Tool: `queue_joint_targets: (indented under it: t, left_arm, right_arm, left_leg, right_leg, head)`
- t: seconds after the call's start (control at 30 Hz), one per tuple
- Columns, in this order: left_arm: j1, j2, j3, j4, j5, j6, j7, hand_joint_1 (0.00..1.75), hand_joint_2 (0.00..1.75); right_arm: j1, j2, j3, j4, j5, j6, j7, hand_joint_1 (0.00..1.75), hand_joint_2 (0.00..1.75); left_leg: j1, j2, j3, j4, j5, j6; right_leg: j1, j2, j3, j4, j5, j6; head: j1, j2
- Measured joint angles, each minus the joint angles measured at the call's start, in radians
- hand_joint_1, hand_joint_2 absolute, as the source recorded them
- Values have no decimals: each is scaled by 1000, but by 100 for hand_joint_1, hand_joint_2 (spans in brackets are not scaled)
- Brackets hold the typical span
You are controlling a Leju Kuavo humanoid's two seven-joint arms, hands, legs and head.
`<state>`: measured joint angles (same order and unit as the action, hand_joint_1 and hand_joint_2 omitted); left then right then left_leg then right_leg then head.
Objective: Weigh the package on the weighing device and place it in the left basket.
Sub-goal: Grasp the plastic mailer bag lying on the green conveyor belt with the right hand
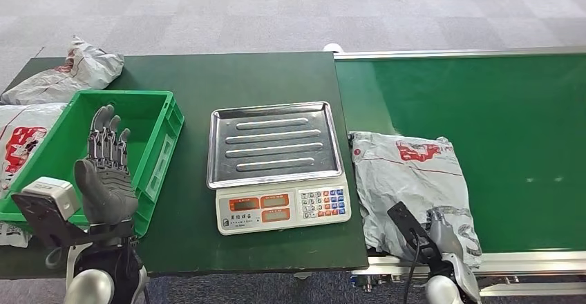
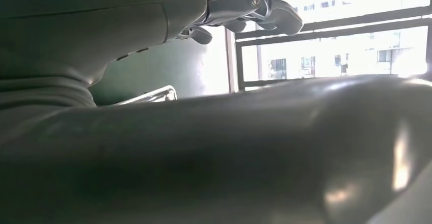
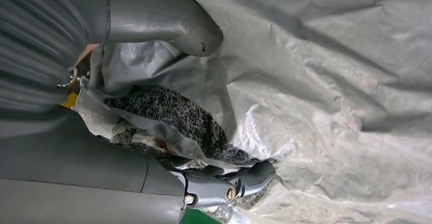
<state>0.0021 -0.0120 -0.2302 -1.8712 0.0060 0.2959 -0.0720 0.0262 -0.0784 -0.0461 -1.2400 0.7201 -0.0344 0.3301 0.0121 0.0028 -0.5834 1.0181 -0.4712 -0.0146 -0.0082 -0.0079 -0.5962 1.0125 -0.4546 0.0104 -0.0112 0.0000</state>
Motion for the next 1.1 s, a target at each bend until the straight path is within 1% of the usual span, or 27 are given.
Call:
queue_joint_targets:
  t: [0.13, 0.27, 0.43, 0.63, 0.93, 1.1]
  left_arm:
    - [24, -9, 16, -19, -9, 0, -2, 0, 0]
    - [47, -24, 38, -47, -23, -3, 0, 0, 0]
    - [62, -35, 56, -68, -25, -8, 0, 0, 0]
    - [65, -42, 69, -78, -8, -10, 2, 0, 0]
    - [67, -44, 77, -78, 18, -11, -3, 0, 0]
    - [68, -42, 78, -78, 39, -9, -12, 0, 0]
  right_arm:
    - [7, 34, 2, 0, 60, -32, -20, 175, 175]
    - [9, 59, 1, -11, 127, -72, -36, 175, 175]
    - [15, 77, 1, -37, 154, -102, -47, 175, 175]
    - [40, 94, -18, -95, 181, -160, -83, 175, 175]
    - [86, 110, -79, -205, 210, -173, -101, 175, 175]
    - [94, 113, -110, -258, 260, -185, -116, 175, 175]
  left_leg:
    - [0, 0, 0, 0, 0, 0]
    - [0, 0, 0, 0, 0, 0]
    - [0, 0, 0, 0, 0, 0]
    - [0, 0, 0, 0, 0, 0]
    - [0, 0, 0, 0, 0, 0]
    - [0, 0, 0, 0, 0, 0]
  right_leg:
    - [0, 0, 0, 0, 0, 0]
    - [0, 0, 0, 0, 0, 0]
    - [0, 0, 0, 0, 0, 0]
    - [0, 0, 0, 0, 0, 0]
    - [0, 0, 0, 0, 0, 0]
    - [0, 0, 0, 0, 0, 0]
  head:
    - [0, 0]
    - [0, 0]
    - [0, 0]
    - [0, 0]
    - [0, 0]
    - [0, 0]
